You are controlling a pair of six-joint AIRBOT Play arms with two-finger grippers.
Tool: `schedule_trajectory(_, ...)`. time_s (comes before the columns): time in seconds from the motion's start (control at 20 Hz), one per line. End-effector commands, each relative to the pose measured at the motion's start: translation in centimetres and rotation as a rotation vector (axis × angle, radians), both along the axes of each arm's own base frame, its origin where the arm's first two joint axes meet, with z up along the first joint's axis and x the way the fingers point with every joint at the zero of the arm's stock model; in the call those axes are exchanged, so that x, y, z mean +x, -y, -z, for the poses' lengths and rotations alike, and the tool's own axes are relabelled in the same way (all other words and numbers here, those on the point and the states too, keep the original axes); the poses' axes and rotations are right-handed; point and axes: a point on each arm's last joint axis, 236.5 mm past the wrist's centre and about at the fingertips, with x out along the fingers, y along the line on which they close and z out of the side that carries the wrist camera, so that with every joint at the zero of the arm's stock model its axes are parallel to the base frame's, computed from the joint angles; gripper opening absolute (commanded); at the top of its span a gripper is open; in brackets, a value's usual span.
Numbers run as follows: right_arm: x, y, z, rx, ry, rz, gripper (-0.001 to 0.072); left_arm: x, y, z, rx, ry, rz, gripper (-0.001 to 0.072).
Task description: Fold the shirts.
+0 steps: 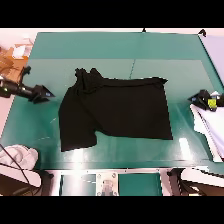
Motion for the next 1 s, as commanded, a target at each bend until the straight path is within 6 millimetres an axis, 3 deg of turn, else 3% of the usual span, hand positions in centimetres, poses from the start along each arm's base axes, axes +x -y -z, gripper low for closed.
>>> schedule_trajectory(0.0,-5.2,0.4,2.2,0.058,-0.086,0.052,0.0379,-3.2,0.3,3.6,-0.013,-0.104,-0.021,0.0698)
schedule_trajectory(0.05,-6.0,0.2,2.9,0.078,-0.103,0.064,0.0425,-3.6,0.6,4.0,-0.021,-0.118,-0.026,0.0698)
schedule_trajectory(0.15,-7.0,-0.7,4.0,0.099,-0.123,0.045,0.0428,-3.9,1.1,4.2,-0.044,-0.121,-0.033,0.0698)
schedule_trajectory(0.3,-8.3,-2.3,5.5,0.134,-0.159,0.034,0.0428,-2.7,2.8,4.1,-0.111,-0.056,-0.063,0.0697)
schedule_trajectory(0.45,-9.1,-3.2,6.4,0.157,-0.183,0.035,0.0433,-4.1,5.6,5.5,-0.078,-0.074,0.044,0.0688)
schedule_trajectory(0.5,-9.3,-3.4,6.5,0.161,-0.187,0.032,0.0493,-4.1,6.4,5.4,-0.079,-0.070,0.066,0.0454)
schedule_trajectory(0.55,-9.6,-3.7,6.7,0.169,-0.195,0.031,0.0507,-4.0,6.8,5.3,-0.074,-0.049,0.094,0.0215)
schedule_trajectory(0.6,-10.0,-4.1,7.1,0.181,-0.206,0.031,0.0507,-3.9,6.9,5.1,-0.074,-0.038,0.109,0.0030)
schedule_trajectory(0.95,-12.5,-8.2,9.6,0.265,-0.304,-0.009,0.0503,-2.5,6.4,2.9,-0.063,0.002,0.152,0.0024)
